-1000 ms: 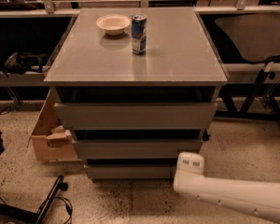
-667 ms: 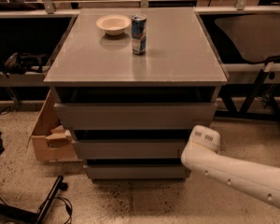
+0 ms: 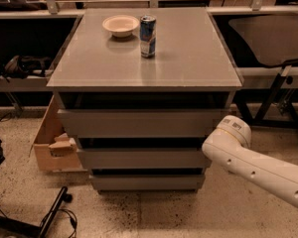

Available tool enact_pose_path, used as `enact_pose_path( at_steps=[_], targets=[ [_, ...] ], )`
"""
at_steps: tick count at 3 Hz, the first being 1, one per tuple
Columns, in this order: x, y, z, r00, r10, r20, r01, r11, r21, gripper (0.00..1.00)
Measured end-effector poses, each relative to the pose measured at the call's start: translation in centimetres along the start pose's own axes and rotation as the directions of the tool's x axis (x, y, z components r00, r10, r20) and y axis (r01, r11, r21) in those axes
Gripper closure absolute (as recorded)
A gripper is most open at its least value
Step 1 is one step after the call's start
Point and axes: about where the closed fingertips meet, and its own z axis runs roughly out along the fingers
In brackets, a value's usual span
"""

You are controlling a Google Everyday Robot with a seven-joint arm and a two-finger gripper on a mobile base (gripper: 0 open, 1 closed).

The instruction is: Close bottom drawer

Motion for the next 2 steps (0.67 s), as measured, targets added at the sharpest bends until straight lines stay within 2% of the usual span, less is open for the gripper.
enact_pose_path(
  at_steps=[1, 2],
  targets=[
    [0.0, 0.1, 0.1, 1.000, -0.002, 0.000, 0.002, 1.0000, 0.000, 1.00],
    [3.0, -0.4, -0.4, 0.991, 0.134, -0.029, -0.135, 0.9891, -0.059, 1.00]
  ],
)
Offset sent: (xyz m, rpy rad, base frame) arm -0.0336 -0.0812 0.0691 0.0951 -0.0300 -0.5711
